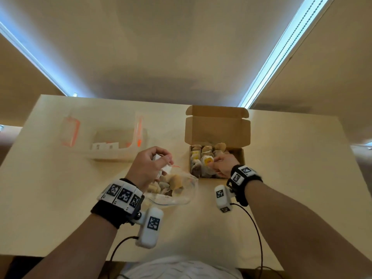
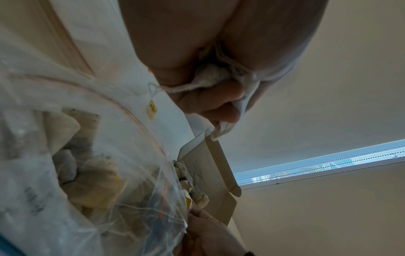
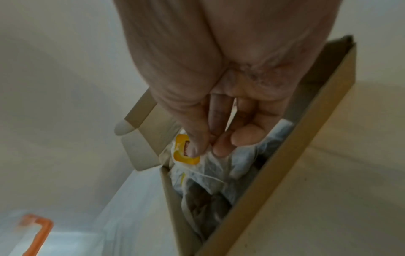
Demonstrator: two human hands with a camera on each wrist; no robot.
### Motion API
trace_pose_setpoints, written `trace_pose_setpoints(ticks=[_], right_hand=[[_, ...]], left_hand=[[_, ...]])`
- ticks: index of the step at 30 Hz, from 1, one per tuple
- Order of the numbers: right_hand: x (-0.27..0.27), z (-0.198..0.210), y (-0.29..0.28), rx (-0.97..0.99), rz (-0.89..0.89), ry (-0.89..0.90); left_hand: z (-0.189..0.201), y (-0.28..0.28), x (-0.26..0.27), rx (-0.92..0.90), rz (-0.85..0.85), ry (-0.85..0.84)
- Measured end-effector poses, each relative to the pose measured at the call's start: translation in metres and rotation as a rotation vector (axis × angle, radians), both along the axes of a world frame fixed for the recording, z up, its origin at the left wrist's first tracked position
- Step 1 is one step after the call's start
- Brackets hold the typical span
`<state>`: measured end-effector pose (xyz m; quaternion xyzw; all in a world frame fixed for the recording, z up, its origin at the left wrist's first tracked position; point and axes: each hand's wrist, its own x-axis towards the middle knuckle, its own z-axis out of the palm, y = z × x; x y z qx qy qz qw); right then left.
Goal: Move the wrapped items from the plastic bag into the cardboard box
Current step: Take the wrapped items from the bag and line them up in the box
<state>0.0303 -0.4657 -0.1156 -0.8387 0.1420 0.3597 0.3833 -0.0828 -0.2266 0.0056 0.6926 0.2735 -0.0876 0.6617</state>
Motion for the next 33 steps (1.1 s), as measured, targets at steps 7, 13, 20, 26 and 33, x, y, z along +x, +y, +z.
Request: trace_pose_setpoints(ticks=[7, 13, 20, 26, 33], right_hand=[[-0.007, -0.006, 0.021, -0.318, 0.240, -0.105], [-0.017, 0.037, 0.011, -0.054, -0.053, -0.291], [-0.065, 0.119, 0.065, 0.899, -0.065, 0.164], [-0.078, 0.141, 0.078, 0.847, 0.071, 0.032], [-0.102, 0.145, 0.086, 0.418, 0.392, -0.827]], left_hand=[[-0.001, 0.006, 0.001, -0.014, 0.001, 0.018], [0.005, 0.004, 0.004, -0.193, 0.032, 0.060], [0.027, 0.000, 0.003, -0.616, -0.071, 0.081], [0.043, 0.002, 0.004, -0.472, -0.172, 0.090], [0.046, -0.004, 0.004, -0.287, 0.019, 0.081]])
